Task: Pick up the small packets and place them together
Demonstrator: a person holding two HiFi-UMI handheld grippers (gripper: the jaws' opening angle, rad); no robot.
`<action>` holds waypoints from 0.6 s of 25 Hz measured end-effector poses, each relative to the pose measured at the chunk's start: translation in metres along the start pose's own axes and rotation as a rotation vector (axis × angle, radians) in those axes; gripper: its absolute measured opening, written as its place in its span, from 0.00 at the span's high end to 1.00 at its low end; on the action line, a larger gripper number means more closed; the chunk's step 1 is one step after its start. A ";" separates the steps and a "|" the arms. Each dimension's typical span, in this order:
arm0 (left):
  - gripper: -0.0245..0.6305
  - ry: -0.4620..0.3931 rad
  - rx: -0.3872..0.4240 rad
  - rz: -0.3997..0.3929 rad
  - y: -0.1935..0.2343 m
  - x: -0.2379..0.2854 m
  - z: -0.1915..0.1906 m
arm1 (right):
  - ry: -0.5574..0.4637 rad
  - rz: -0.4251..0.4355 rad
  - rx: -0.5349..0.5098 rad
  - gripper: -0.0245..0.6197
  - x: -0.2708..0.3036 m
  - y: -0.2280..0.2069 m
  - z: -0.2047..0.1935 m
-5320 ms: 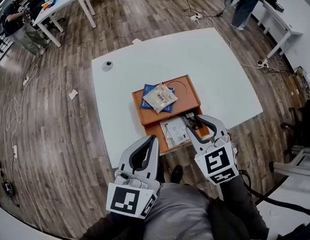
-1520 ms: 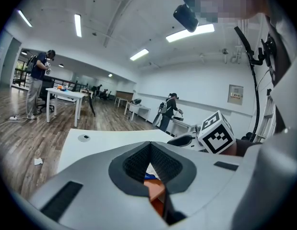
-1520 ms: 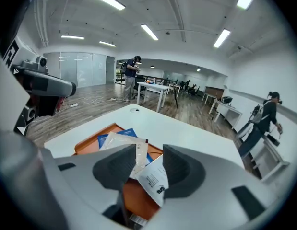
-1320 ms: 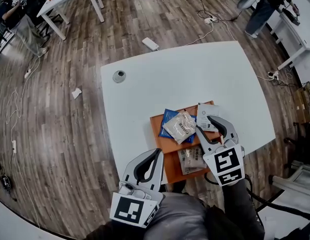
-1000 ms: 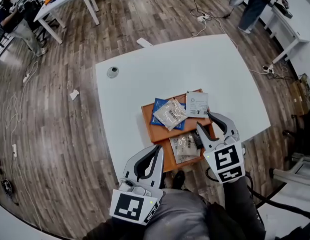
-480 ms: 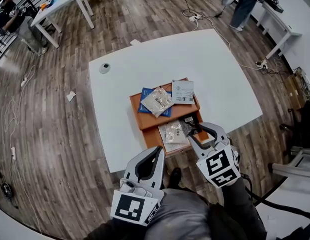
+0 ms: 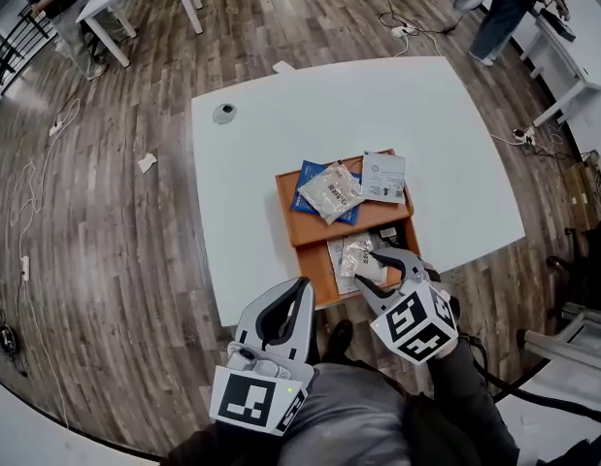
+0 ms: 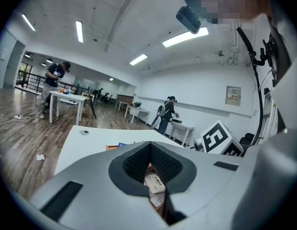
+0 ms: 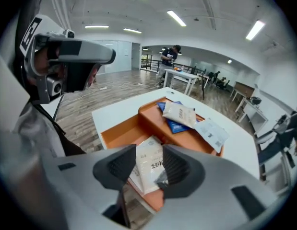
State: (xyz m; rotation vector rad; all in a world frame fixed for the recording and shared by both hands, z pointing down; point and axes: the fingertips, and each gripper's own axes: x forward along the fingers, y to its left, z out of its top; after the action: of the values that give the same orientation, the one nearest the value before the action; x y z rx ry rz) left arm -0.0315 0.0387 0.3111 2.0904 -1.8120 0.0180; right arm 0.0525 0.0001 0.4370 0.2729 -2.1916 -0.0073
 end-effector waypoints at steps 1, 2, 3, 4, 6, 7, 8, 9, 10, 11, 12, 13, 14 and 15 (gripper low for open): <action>0.96 0.002 -0.005 0.009 0.006 0.000 -0.001 | 0.021 0.021 -0.001 0.71 0.007 0.003 -0.001; 0.96 0.002 -0.009 0.017 0.012 0.001 -0.001 | 0.046 0.041 0.001 0.71 0.013 0.005 -0.003; 0.96 0.003 -0.013 0.025 0.018 0.002 -0.001 | 0.074 0.060 0.005 0.71 0.021 0.006 -0.006; 0.96 0.005 -0.017 0.032 0.025 0.004 -0.001 | 0.103 0.076 0.007 0.71 0.028 0.006 -0.009; 0.96 0.012 -0.028 0.043 0.040 0.009 -0.002 | 0.158 0.103 0.006 0.68 0.041 0.007 -0.015; 0.96 0.018 -0.035 0.049 0.046 0.011 -0.002 | 0.181 0.117 0.003 0.65 0.047 0.008 -0.017; 0.96 0.026 -0.043 0.055 0.053 0.013 -0.003 | 0.201 0.132 -0.002 0.61 0.053 0.010 -0.019; 0.96 0.033 -0.050 0.061 0.059 0.015 -0.005 | 0.220 0.146 -0.007 0.57 0.059 0.012 -0.020; 0.96 0.040 -0.057 0.066 0.064 0.017 -0.006 | 0.238 0.157 -0.011 0.53 0.064 0.014 -0.022; 0.96 0.046 -0.062 0.070 0.069 0.020 -0.008 | 0.254 0.164 -0.015 0.52 0.069 0.014 -0.024; 0.96 0.051 -0.067 0.072 0.072 0.022 -0.010 | 0.270 0.169 -0.018 0.52 0.073 0.014 -0.027; 0.96 0.056 -0.071 0.074 0.076 0.025 -0.011 | 0.284 0.173 -0.018 0.52 0.076 0.013 -0.029; 0.96 0.059 -0.075 0.074 0.078 0.027 -0.012 | 0.294 0.178 -0.018 0.51 0.078 0.012 -0.031; 0.96 0.063 -0.078 0.074 0.081 0.030 -0.013 | 0.300 0.182 -0.018 0.51 0.079 0.011 -0.031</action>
State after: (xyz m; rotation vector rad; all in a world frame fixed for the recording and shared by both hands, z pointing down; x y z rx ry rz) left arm -0.1008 0.0059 0.3527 1.9468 -1.8223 0.0313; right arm 0.0301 -0.0023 0.5193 0.0581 -1.9087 0.1089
